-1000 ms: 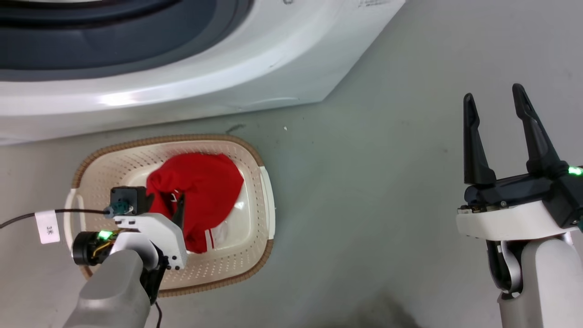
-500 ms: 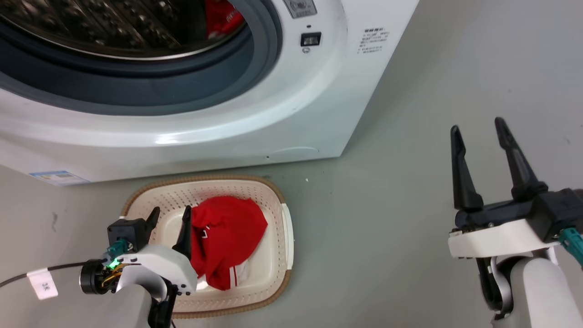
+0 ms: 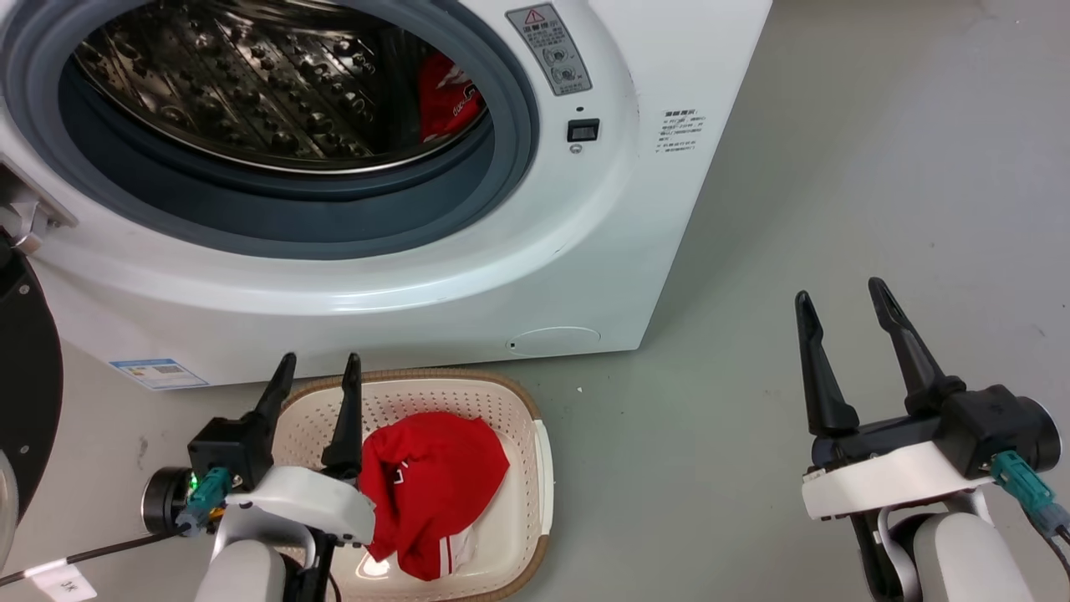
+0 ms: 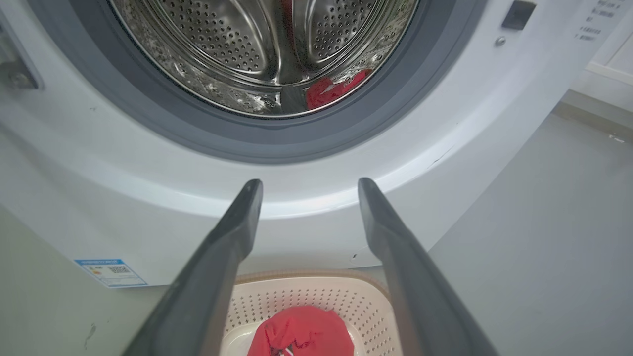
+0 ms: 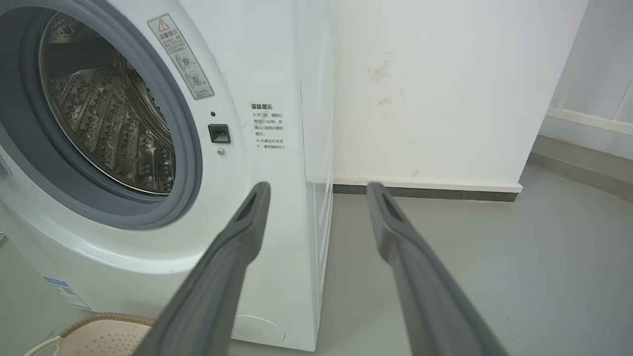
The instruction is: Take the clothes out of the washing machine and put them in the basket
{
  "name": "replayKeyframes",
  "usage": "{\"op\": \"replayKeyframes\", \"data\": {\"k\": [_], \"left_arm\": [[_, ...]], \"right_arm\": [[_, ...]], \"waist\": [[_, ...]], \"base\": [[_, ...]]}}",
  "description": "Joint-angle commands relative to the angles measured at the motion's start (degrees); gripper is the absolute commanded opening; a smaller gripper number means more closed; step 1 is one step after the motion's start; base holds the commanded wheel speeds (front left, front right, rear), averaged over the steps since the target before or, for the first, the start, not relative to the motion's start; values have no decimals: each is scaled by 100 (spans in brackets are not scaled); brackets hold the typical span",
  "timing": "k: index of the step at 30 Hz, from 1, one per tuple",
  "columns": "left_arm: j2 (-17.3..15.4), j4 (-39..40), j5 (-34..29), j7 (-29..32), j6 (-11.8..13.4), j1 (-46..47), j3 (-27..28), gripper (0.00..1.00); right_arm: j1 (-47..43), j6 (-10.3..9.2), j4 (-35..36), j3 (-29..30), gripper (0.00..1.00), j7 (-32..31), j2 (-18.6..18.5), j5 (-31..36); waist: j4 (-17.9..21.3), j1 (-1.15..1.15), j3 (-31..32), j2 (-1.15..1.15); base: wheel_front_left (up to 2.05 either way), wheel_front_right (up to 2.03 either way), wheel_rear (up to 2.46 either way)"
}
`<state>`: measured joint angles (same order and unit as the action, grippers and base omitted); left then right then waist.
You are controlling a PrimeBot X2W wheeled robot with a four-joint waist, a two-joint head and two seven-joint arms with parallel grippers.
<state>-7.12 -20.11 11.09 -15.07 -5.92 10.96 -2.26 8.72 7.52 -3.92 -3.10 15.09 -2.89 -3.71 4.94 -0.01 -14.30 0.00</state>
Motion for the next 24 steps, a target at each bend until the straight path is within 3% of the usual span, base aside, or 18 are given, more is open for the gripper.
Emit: {"op": "replayKeyframes", "data": {"k": [1, 5, 10, 15, 20, 24], "left_arm": [[24, 94, -41, -15, -22, -9, 42, 100], [60, 386, -80, -15, -96, 177, 156, 100], [-184, 368, 7, -15, -138, 762, 199, 100], [-718, -20, 205, 102, -154, 1819, -114, 100], [-1279, -199, 810, 839, -152, 3017, -435, 100], [-1535, -373, 1772, 1820, -154, 3992, -429, 100]], "right_arm": [[-71, -6, -8, 12, 100, 12, 3, -34], [-10, -6, 27, 6, 100, 12, 4, -86], [159, -6, 164, 26, 100, 12, 5, -81], [331, -6, 309, 82, 100, 12, 6, -219], [482, -6, 384, 45, 100, 12, 6, -320], [589, -6, 457, -108, 100, 12, 7, -403]], "waist": [[8, 1, 29, 0], [112, 1, -38, 0], [317, 1, -433, 0], [553, 1, -1025, 0], [775, 1, -1594, 0], [975, 1, -1988, 0]], "base": [[0, 0, 0], [0, 0, 0], [0, 0, 0], [0, 0, 0], [0, 0, 0], [0, 0, 0]]}}
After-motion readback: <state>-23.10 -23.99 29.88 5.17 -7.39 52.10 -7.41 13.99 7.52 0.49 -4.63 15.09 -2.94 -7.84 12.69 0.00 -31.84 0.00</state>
